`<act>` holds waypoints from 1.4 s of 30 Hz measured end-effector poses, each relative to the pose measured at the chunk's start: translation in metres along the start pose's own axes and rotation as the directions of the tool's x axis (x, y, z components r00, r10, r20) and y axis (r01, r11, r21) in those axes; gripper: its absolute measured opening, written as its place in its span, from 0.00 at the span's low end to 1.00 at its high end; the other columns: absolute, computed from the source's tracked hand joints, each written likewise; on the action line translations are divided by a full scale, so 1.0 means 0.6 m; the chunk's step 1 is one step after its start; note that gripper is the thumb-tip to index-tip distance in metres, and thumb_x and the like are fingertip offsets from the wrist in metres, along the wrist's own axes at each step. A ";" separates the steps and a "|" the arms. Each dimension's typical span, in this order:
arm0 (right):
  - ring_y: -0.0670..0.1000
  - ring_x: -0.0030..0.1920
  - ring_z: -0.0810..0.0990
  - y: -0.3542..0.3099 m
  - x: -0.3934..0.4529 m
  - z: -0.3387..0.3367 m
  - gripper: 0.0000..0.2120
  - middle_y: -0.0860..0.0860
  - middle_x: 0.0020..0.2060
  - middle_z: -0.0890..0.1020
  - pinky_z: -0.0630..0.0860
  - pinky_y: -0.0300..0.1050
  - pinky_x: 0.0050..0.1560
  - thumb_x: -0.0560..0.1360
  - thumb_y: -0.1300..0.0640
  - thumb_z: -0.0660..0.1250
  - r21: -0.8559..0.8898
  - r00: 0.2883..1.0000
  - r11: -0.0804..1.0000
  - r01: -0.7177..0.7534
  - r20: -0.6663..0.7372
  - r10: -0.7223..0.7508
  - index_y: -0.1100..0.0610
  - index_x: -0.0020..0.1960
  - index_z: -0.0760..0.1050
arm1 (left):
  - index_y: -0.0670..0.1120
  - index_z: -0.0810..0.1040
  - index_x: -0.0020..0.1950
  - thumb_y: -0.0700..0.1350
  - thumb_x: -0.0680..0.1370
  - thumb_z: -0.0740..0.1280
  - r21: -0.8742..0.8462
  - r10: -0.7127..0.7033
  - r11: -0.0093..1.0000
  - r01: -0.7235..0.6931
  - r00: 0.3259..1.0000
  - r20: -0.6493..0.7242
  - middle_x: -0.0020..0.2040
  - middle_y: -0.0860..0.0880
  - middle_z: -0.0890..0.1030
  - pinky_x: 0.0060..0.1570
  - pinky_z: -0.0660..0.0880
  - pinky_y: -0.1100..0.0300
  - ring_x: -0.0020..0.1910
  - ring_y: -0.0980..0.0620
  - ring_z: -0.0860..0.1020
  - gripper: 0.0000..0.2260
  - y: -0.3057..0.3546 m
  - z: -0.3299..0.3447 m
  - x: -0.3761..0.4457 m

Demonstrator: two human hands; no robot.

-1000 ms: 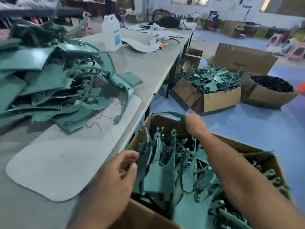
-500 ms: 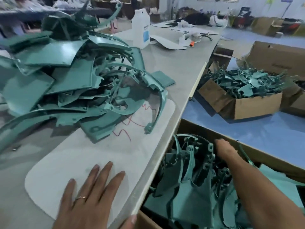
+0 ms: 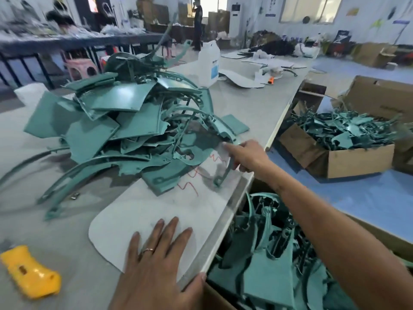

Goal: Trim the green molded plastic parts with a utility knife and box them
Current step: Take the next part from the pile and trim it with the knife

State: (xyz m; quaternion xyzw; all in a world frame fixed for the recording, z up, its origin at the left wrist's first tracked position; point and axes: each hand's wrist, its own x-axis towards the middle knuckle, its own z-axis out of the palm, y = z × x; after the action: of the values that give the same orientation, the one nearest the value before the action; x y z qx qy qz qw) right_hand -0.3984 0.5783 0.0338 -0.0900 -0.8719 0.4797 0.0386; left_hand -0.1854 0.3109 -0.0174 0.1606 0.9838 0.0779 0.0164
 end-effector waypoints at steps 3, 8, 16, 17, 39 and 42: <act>0.57 0.33 0.80 -0.025 -0.011 0.027 0.11 0.57 0.32 0.82 0.72 0.45 0.32 0.73 0.57 0.70 -0.160 0.997 0.986 -0.036 -0.078 0.024 0.66 0.40 0.80 | 0.66 0.44 0.81 0.79 0.70 0.44 -0.070 -0.027 0.997 0.026 1.000 -0.009 0.81 0.64 0.35 0.77 0.32 0.44 0.80 0.58 0.33 0.41 -0.001 0.008 -0.003; 0.61 0.47 0.83 -0.014 -0.050 0.028 0.20 0.58 0.44 0.83 0.80 0.51 0.45 0.77 0.43 0.70 -0.279 0.982 0.947 -0.155 -0.151 0.117 0.61 0.50 0.79 | 0.57 0.71 0.76 0.69 0.77 0.54 -0.056 0.010 0.998 -0.018 0.989 -0.147 0.82 0.56 0.60 0.77 0.41 0.32 0.83 0.52 0.47 0.31 0.017 -0.028 -0.041; 0.54 0.33 0.75 -0.095 -0.081 -0.027 0.08 0.58 0.34 0.77 0.69 0.49 0.33 0.80 0.61 0.68 0.236 0.908 0.970 -0.060 -0.391 0.151 0.68 0.50 0.80 | 0.49 0.83 0.60 0.53 0.76 0.59 -0.299 -0.068 0.949 -0.099 0.862 -0.503 0.69 0.54 0.79 0.71 0.67 0.35 0.76 0.49 0.69 0.19 -0.068 -0.046 -0.148; 0.52 0.30 0.75 -0.122 -0.100 -0.046 0.10 0.56 0.32 0.77 0.69 0.46 0.31 0.81 0.60 0.69 0.292 0.907 0.956 0.005 -0.404 0.118 0.67 0.53 0.81 | 0.48 0.84 0.59 0.53 0.76 0.60 -0.347 -0.098 0.932 -0.110 0.843 -0.529 0.67 0.55 0.80 0.68 0.71 0.40 0.73 0.49 0.72 0.19 -0.086 -0.048 -0.164; 0.61 0.37 0.85 -0.412 -0.472 0.257 0.23 0.64 0.40 0.85 0.84 0.52 0.40 0.81 0.44 0.68 0.476 0.531 0.879 -0.031 0.753 -0.389 0.65 0.59 0.82 | 0.65 0.83 0.46 0.53 0.74 0.72 -0.797 -0.750 0.604 -0.030 0.316 -0.580 0.37 0.63 0.84 0.33 0.77 0.65 0.33 0.66 0.80 0.05 -0.297 -0.108 -0.366; 0.57 0.56 0.84 -0.357 -0.464 0.361 0.20 0.55 0.54 0.86 0.79 0.55 0.60 0.80 0.41 0.69 -0.079 0.755 0.876 0.476 0.547 -0.361 0.55 0.62 0.81 | 0.55 0.85 0.52 0.46 0.72 0.76 -0.923 -0.901 0.309 -0.229 0.240 -0.362 0.46 0.54 0.88 0.43 0.85 0.48 0.44 0.48 0.87 0.10 -0.324 -0.111 -0.374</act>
State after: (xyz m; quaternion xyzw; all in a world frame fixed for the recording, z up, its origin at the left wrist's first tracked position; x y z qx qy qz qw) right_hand -0.1843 0.2324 0.1039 0.2367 -0.8935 0.3685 -0.0994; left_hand -0.0374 0.0477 0.0195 -0.2330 0.5997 0.6370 -0.4246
